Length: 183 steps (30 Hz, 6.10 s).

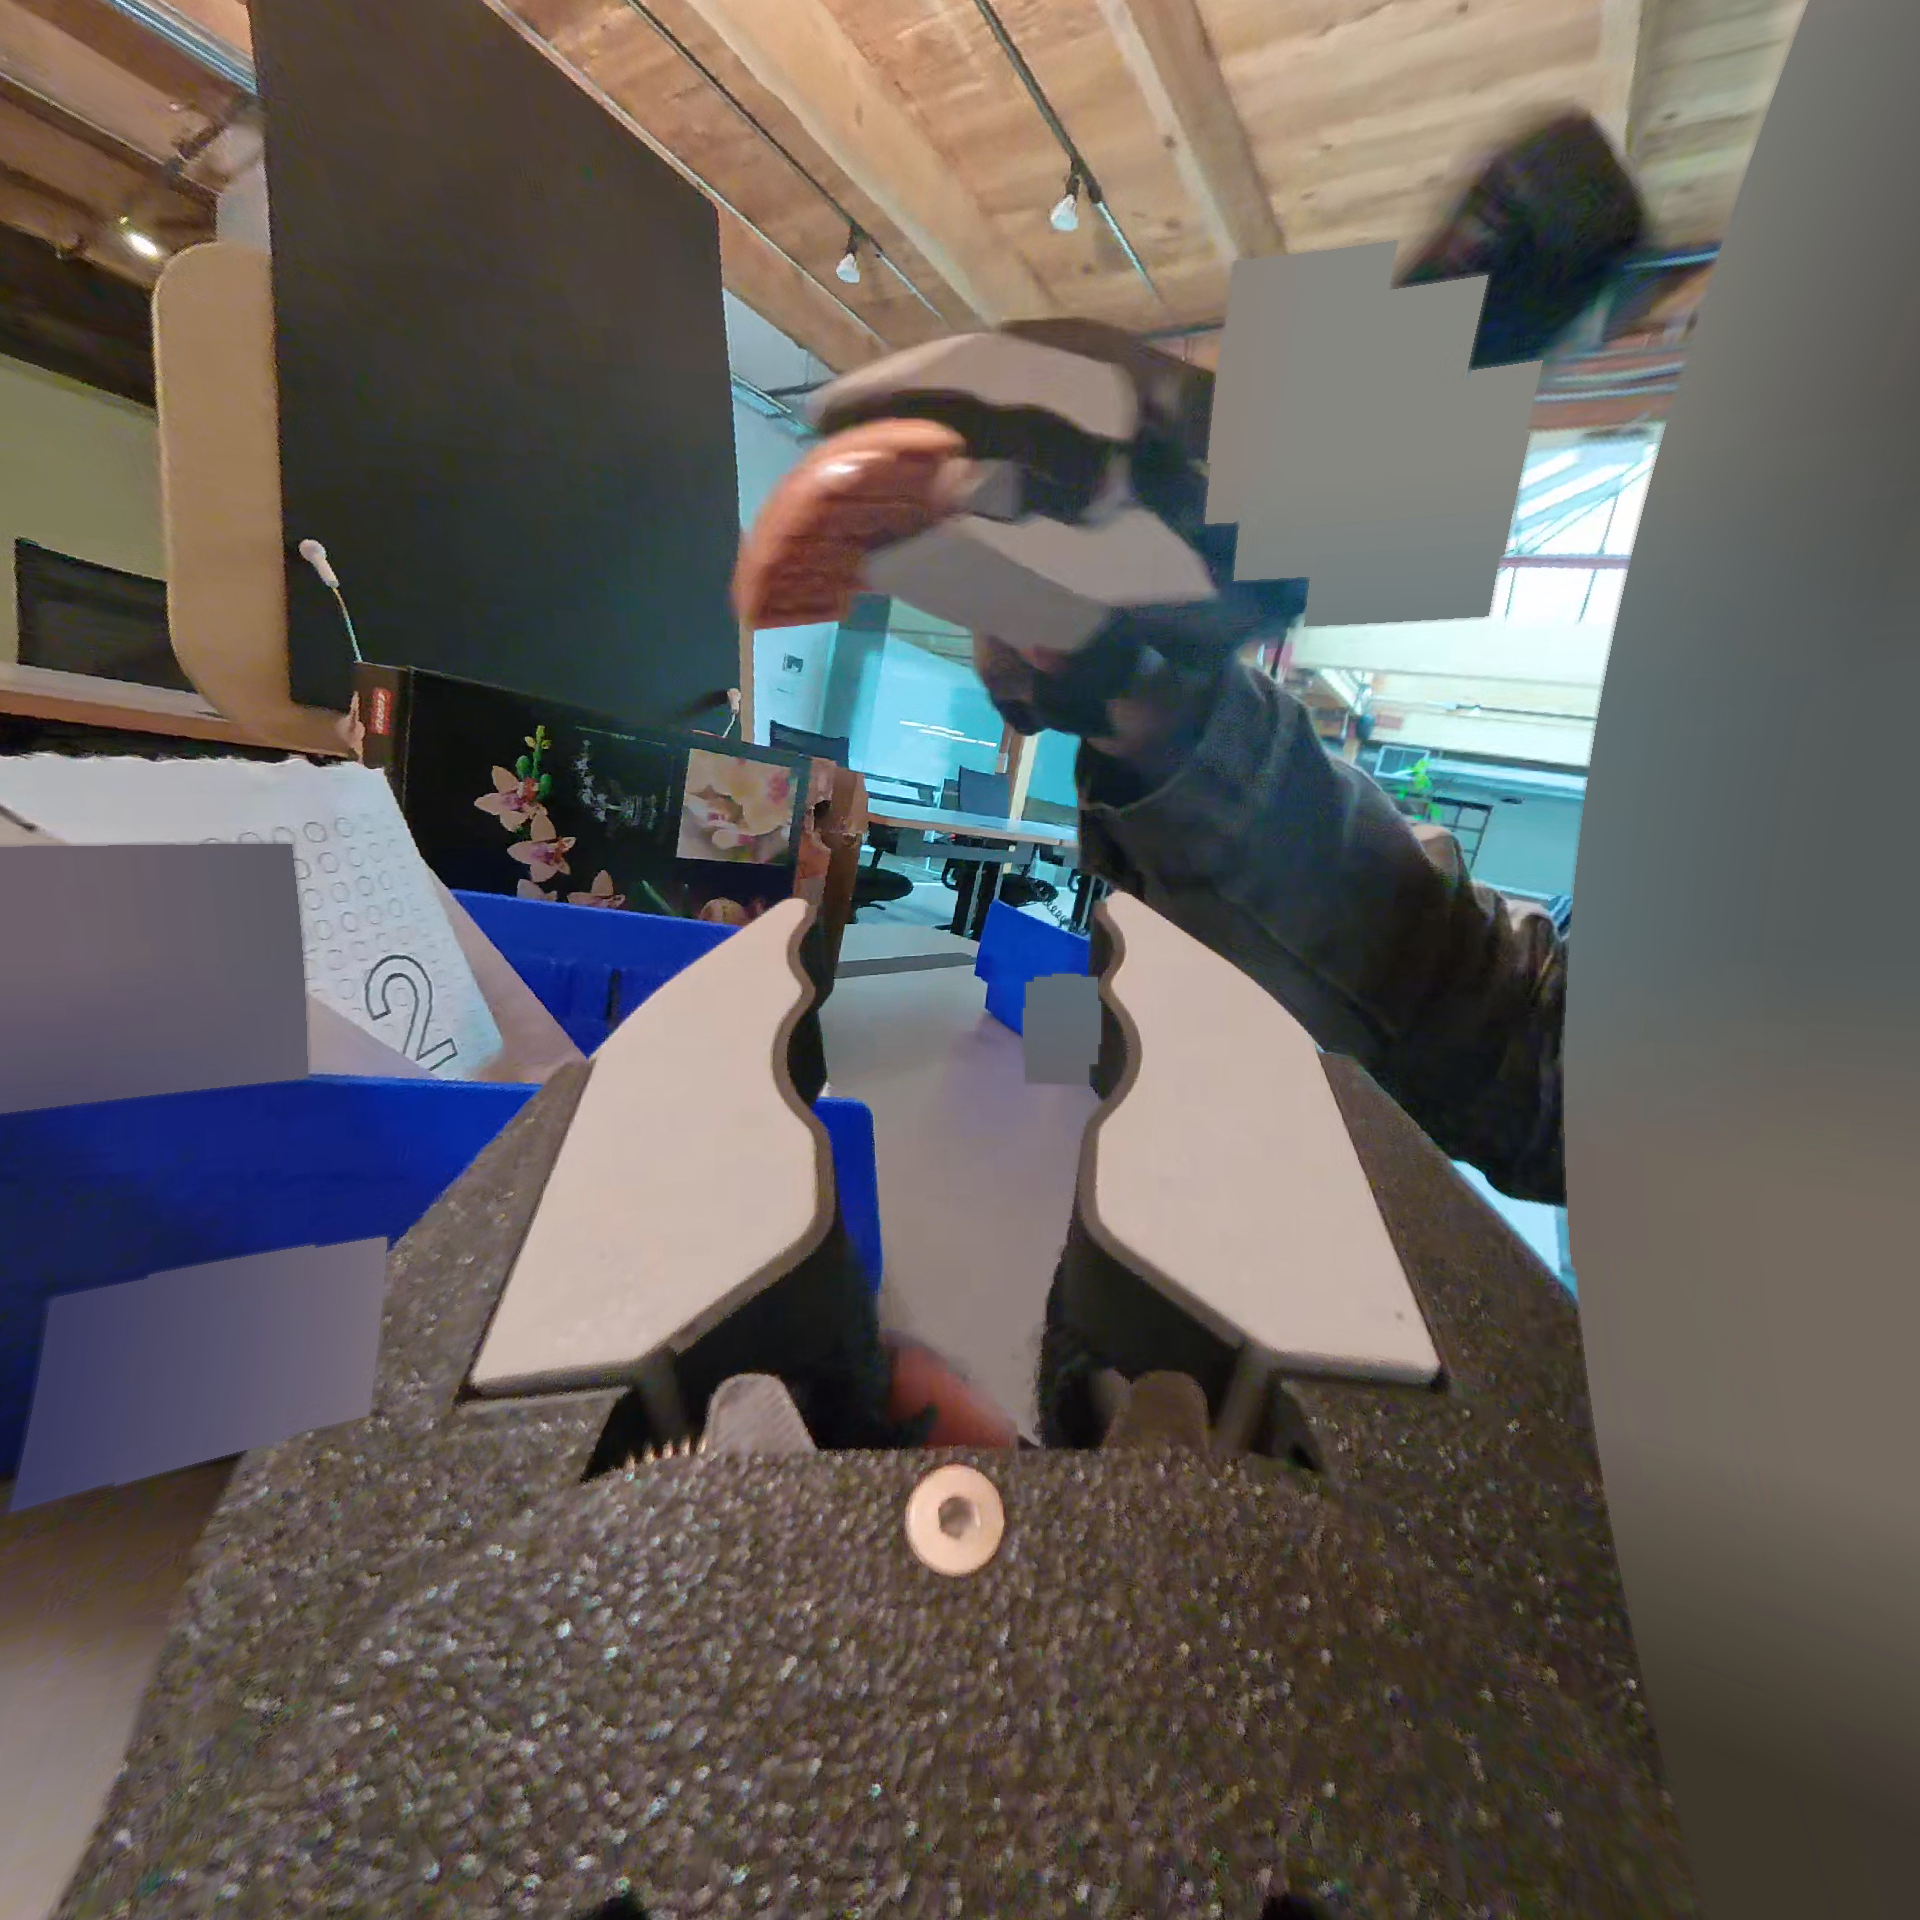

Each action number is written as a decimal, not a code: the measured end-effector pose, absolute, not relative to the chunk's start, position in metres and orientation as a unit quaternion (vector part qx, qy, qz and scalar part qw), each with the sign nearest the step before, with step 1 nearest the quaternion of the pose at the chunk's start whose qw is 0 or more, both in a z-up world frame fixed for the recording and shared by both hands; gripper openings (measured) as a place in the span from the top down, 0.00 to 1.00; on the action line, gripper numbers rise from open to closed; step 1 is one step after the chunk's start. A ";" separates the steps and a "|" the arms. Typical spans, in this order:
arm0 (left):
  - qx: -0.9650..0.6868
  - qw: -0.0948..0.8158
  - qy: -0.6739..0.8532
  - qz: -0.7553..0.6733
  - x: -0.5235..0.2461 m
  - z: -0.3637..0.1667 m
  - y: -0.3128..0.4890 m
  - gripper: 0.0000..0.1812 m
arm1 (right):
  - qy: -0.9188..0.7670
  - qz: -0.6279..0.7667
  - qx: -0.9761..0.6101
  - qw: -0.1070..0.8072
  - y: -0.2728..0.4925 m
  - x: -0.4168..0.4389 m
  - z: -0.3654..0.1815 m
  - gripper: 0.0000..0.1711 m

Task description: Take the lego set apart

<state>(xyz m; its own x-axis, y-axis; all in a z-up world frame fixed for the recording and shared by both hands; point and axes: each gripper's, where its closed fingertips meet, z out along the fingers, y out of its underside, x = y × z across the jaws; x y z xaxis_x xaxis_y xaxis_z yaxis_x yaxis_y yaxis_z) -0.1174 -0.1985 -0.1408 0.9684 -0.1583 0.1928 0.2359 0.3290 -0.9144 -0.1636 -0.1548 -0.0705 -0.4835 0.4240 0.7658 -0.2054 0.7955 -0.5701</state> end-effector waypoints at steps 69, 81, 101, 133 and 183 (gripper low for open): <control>-0.878 0.438 0.190 -0.039 0.011 -0.265 -0.132 0.56 | -0.839 0.315 -0.372 0.242 -0.091 0.036 -0.265 0.66; -0.871 0.416 0.260 -0.004 0.012 -0.273 -0.111 0.75 | -0.915 0.287 -0.251 0.136 -0.107 0.011 -0.280 0.75; -0.838 0.481 0.253 -0.045 0.017 -0.272 -0.115 0.78 | -0.838 0.434 -0.281 0.177 -0.113 0.016 -0.277 0.76; -0.834 0.499 0.228 -0.058 0.010 -0.245 -0.113 0.65 | -0.771 0.465 -0.336 0.277 -0.084 0.016 -0.210 0.76; -0.466 0.817 0.156 -0.302 0.014 -0.112 -0.167 0.91 | -0.684 0.610 -0.201 0.345 -0.165 -0.002 -0.133 0.74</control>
